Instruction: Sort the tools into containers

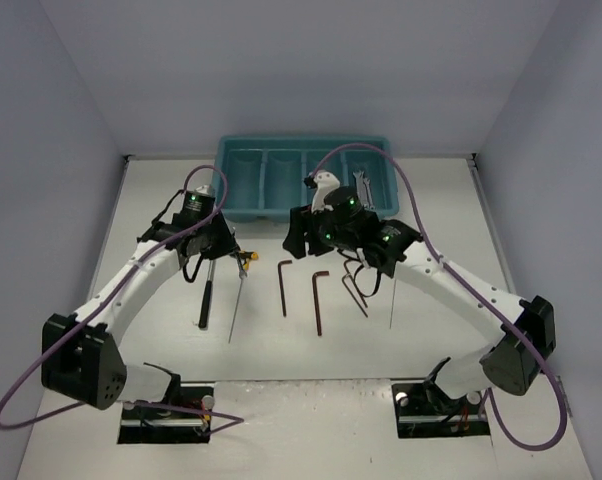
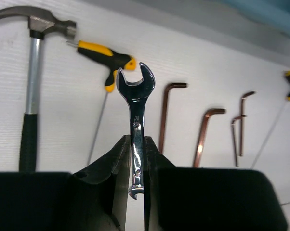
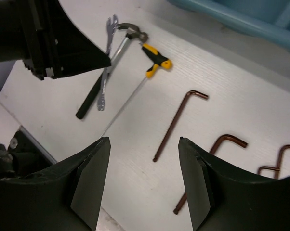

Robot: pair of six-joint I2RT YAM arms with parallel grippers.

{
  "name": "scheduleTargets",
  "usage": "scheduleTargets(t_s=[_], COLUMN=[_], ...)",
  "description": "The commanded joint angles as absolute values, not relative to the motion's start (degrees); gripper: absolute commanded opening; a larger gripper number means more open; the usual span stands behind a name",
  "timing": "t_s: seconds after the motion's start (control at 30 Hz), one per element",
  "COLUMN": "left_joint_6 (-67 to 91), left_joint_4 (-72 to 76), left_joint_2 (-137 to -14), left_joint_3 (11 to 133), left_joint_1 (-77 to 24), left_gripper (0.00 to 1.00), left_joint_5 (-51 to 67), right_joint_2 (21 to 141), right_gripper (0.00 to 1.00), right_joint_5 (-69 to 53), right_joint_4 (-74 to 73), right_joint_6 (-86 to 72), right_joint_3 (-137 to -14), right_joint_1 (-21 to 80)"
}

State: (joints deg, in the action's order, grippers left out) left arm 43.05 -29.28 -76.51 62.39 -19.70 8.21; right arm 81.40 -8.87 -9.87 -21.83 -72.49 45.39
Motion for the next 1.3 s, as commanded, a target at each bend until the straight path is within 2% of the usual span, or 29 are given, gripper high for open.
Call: scheduleTargets(t_s=[0.0,0.37,0.5,0.6,0.67,0.8,0.83,0.9,1.0,1.13,1.27], left_joint_6=[50.3,57.3,57.8,57.6,56.3,53.0,52.1,49.5,45.2,40.2,37.6], left_joint_4=[-24.1,-20.6,-20.6,-20.9,-21.9,-24.9,-25.7,-28.8,-31.9,-36.7,-38.6], left_joint_2=[-72.6,-66.7,-66.1,-65.7,-65.6,-65.8,-65.9,-66.0,-65.3,-64.0,-62.2], left_joint_3=[65.3,65.5,65.5,65.0,65.0,65.9,66.1,67.2,69.1,70.6,69.1], left_joint_1=[-21.9,-25.4,-25.7,-25.8,-25.8,-25.7,-25.7,-25.6,-25.0,-24.7,-24.7], left_gripper=[0.0,0.0,0.0,0.0,0.0,0.0,0.04,0.31,0.5,0.61,0.62], left_joint_5=[13.1,14.5,15.2,14.9,13.9,10.1,9.0,5.6,-0.2,-7.4,-9.8], right_joint_2=[84.3,92.4,93.8,94.0,93.8,93.1,93.0,92.7,92.7,93.4,96.9], right_gripper=[0.56,0.55,0.49,0.25,0.0,0.0,0.0,0.0,0.0,0.0,0.0], right_joint_5=[-9.4,-6.4,-5.4,-3.6,-2.0,1.3,2.8,4.3,7.9,9.5,10.6], right_joint_4=[-2.6,-1.7,-1.6,-1.6,-1.6,-1.8,-1.9,-2.3,-4.0,-6.2,-6.9], right_joint_6=[-24.5,-23.8,-23.2,-22.5,-21.9,-20.1,-19.8,-19.1,-17.9,-15.8,-11.3], right_joint_3=[-74.5,-79.8,-80.8,-81.0,-81.0,-80.8,-80.6,-80.1,-80.0,-80.9,-85.0], right_joint_1=[49.3,52.9,53.3,53.5,53.5,53.2,52.8,51.5,48.3,39.4,30.6])
